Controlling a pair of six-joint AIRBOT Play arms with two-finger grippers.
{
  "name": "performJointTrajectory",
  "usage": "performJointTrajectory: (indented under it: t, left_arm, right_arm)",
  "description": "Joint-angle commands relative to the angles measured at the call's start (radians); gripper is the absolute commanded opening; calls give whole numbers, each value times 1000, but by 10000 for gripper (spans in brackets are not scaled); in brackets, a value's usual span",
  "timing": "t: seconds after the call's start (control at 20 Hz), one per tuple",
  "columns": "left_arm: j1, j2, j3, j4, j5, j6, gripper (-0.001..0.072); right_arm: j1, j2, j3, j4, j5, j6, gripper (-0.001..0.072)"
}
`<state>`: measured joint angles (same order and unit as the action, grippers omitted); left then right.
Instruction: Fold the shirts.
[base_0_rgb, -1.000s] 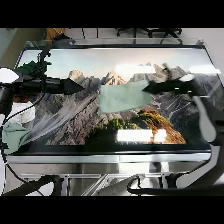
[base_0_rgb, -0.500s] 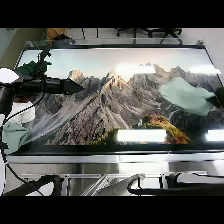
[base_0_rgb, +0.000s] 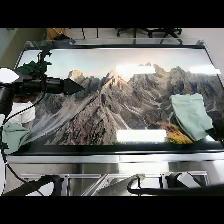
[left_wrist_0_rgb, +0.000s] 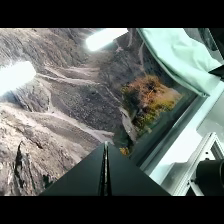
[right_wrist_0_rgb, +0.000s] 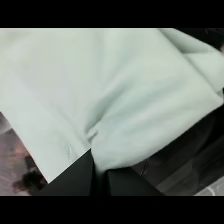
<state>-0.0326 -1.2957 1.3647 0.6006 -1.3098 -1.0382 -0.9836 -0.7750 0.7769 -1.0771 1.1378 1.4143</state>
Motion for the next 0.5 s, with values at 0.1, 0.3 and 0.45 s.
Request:
performJointTrajectory:
  t: [0.1,0.3,0.45]
  left_arm:
    - [0,0,0,0,-1,3,12]
    - [0,0,0,0,-1,3,12]
    - [0,0,0,0,0,3,12]
  right_arm:
    - [-9,26,-56,15,-6,6,17]
    - [-10,26,-56,3,-11,-20,17]
    - [-10,26,-56,-16,-8,-19,65]
